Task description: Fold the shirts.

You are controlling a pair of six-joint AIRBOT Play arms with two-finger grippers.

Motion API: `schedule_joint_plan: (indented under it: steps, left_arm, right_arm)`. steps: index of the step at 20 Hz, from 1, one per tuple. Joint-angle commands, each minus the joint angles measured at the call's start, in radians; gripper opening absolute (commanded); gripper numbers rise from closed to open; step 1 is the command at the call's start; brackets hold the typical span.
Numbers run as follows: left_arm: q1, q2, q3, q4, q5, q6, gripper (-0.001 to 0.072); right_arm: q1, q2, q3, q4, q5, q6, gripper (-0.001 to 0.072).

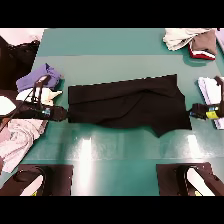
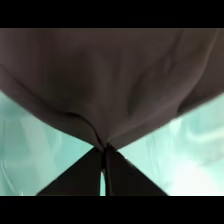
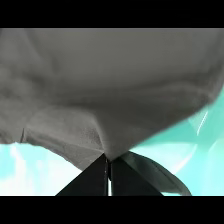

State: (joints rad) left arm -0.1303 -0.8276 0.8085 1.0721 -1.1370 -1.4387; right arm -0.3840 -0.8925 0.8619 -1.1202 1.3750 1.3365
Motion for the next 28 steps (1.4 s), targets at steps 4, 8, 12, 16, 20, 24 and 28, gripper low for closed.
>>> schedule_joint_plan:
  steps: [4,8,12,16,20,24,28]
  left_arm:
    - [0.000,0.009,0.027,0.148,0.316,-0.135,0.0019]
    - [0.000,-0.027,0.024,0.197,0.511,-0.172,0.0020]
    - [0.000,-0.150,0.025,0.192,0.653,-0.215,0.0020]
    - [0.000,-0.285,0.029,0.174,0.822,-0.262,0.0020]
    - [0.000,-0.392,0.037,0.173,0.915,-0.299,0.0021]
    - [0.000,-0.433,0.039,0.174,0.977,-0.405,0.0385]
    - [0.000,-0.433,0.108,0.182,0.898,-0.407,0.0503]
  right_arm:
    - [0.131,-0.227,0.280,0.000,-0.146,0.016,0.0019]
    - [0.153,-0.387,0.436,0.001,-0.225,0.019,0.0019]
    - [0.153,-0.537,0.579,0.003,-0.257,0.035,0.0019]
    - [0.153,-0.669,0.683,0.004,-0.259,0.035,0.0020]
    - [0.154,-0.774,0.743,0.005,-0.264,0.035,0.0022]
    - [0.153,-0.845,0.782,0.110,-0.282,0.018,0.0404]
    - [0.133,-0.902,0.906,0.145,-0.139,-0.012,0.0475]
